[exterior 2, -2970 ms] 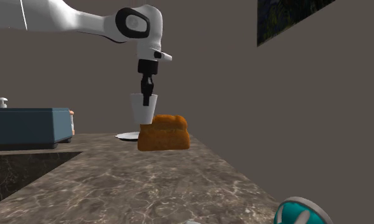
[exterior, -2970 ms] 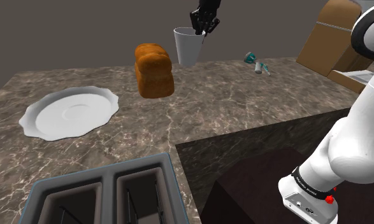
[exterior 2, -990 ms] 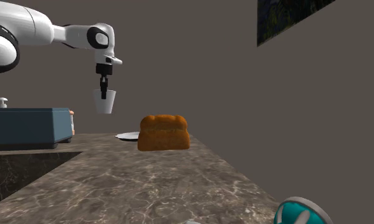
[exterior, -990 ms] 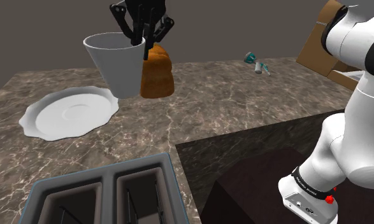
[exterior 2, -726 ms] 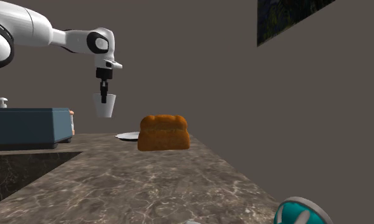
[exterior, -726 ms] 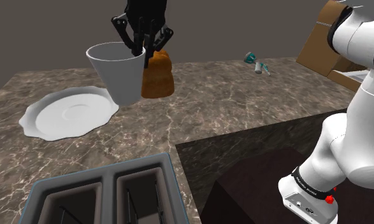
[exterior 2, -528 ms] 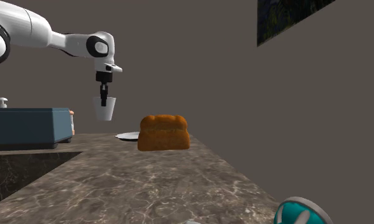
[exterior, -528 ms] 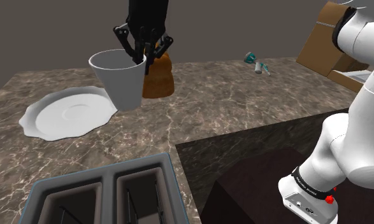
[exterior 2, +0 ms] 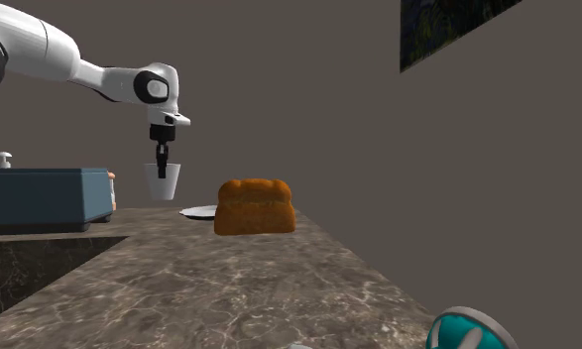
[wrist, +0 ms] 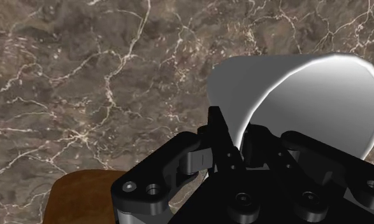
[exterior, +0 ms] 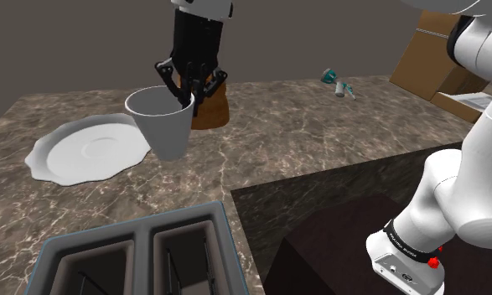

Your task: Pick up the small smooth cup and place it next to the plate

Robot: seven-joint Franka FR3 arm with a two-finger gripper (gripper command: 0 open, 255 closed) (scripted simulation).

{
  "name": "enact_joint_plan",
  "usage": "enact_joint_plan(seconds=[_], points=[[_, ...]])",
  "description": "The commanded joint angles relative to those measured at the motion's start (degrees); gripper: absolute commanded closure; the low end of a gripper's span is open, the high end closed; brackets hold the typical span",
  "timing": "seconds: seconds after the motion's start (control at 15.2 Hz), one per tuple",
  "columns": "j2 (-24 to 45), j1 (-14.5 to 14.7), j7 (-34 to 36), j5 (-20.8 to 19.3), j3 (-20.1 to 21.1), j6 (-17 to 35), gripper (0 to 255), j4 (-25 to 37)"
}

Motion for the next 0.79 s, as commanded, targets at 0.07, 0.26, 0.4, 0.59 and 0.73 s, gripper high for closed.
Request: enact_joint_plan(seconds=[0.07,0.26,0.4,0.59,0.73], points=[[-0.62,-0.06,-0.41,0.19,-0.02,2.56,255,-3.15],[-1.04,-0.09,-0.80,0.34,-0.03,4.98,255,-6.02],[-1.24,-0.11,-1.04,0.44,-0.03,6.57,255,-7.81],[-1.43,-0.12,-1.40,0.57,-0.03,8.90,255,-10.35],[-1.48,-0.12,-1.63,0.65,-0.03,10.44,255,-11.95]])
